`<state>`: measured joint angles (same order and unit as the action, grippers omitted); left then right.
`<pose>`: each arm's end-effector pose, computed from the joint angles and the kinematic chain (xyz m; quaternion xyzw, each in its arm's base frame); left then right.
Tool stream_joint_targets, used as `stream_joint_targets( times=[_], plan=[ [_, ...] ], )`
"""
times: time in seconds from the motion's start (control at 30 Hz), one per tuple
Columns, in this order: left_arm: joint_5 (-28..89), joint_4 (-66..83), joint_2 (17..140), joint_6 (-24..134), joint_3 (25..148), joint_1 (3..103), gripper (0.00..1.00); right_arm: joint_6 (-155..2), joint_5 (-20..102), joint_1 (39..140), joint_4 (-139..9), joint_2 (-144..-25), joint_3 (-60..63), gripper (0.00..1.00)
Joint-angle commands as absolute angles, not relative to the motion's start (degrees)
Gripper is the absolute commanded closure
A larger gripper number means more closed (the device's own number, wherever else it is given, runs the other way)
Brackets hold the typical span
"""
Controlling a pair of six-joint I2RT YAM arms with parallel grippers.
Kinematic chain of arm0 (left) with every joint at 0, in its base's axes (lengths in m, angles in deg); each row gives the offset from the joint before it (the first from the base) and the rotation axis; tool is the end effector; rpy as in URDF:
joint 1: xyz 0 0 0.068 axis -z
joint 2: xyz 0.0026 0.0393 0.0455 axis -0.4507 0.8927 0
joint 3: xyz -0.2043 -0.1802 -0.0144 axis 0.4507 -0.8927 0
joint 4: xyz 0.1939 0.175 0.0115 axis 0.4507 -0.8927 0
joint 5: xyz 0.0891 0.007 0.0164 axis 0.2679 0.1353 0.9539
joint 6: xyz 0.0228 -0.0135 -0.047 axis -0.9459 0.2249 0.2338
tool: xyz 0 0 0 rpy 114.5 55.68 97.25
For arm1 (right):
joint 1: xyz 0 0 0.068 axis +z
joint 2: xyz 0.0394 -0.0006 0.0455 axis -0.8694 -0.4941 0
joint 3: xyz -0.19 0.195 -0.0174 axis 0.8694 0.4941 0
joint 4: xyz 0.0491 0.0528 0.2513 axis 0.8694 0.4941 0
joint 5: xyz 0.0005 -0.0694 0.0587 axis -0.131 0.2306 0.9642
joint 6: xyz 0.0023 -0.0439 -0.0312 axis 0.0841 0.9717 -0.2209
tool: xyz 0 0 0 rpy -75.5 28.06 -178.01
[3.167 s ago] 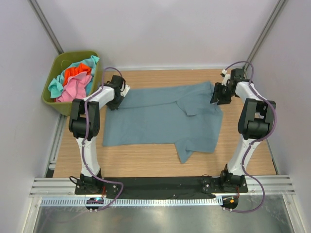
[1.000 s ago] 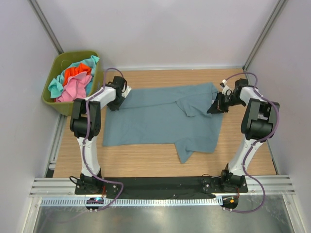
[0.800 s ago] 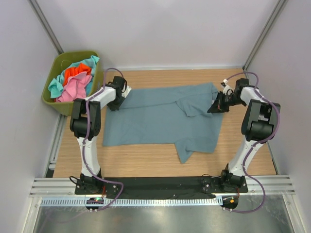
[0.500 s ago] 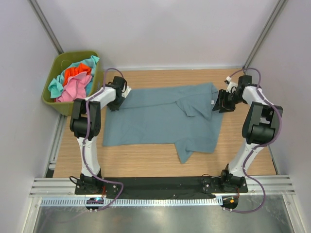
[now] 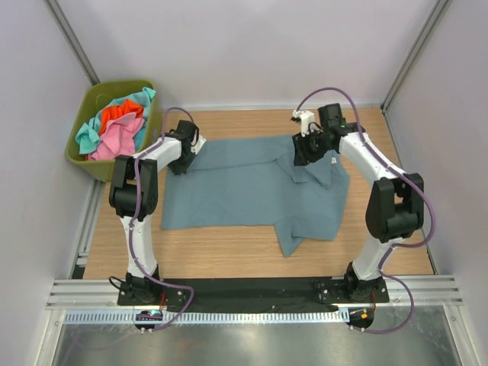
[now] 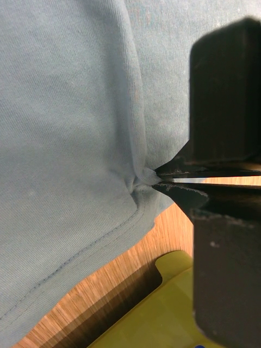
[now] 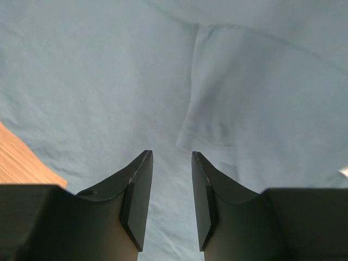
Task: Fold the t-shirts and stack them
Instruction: Fold the tshirt
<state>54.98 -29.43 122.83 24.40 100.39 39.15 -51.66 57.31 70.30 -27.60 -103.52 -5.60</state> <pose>0.4184 -0.0815 0.1560 0.2358 0.9454 0.1476 0.1698 0.3697 0.0791 0.2733 -0.2863 0.8903 0.1743 0.3081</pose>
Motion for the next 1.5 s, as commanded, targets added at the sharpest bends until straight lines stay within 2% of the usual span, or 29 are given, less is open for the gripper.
stream_joint_targets(
  times=[0.0, 0.37, 0.77, 1.1, 1.2, 1.23, 1.33, 1.4, 1.47],
  plan=[
    [55.36, -28.67, 120.64, 24.11, 101.47, 39.45, 1.0, -50.3, 57.23, 70.93, -24.99, -108.97, -6.64, 0.6],
    [55.18, -28.67, 121.08, 24.46, 101.56, 39.45, 1.0, -49.25, 54.86, 72.26, -23.15, -117.33, -12.97, 0.62],
    [55.36, -28.67, 122.04, 24.55, 102.26, 39.36, 1.0, -48.98, 54.33, 74.28, -22.18, -118.56, -11.48, 0.63],
    [55.18, -28.67, 122.22, 24.81, 102.52, 39.45, 1.0, -49.51, 47.83, 75.33, -23.23, -120.05, -10.25, 0.63],
    [55.18, -28.67, 122.22, 24.81, 102.61, 39.45, 1.0, -49.6, 45.98, 75.6, -23.41, -120.76, -10.25, 0.69],
    [55.27, -28.67, 122.22, 24.81, 102.61, 39.45, 1.0, -49.51, 45.72, 75.77, -23.41, -120.85, -10.34, 0.79],
    [55.36, -28.67, 122.13, 24.73, 102.52, 39.45, 1.0, -49.51, 46.33, 75.77, -22.89, -120.32, -10.86, 0.94],
    [55.36, -28.67, 122.04, 24.73, 102.43, 39.45, 1.0, -49.51, 48.86, 75.77, -21.75, -119.71, -11.83, 0.99],
    [55.36, -28.67, 122.13, 24.73, 102.43, 39.45, 1.0, -49.77, 50.63, 75.86, -21.22, -118.92, -12.62, 0.99]
  ],
)
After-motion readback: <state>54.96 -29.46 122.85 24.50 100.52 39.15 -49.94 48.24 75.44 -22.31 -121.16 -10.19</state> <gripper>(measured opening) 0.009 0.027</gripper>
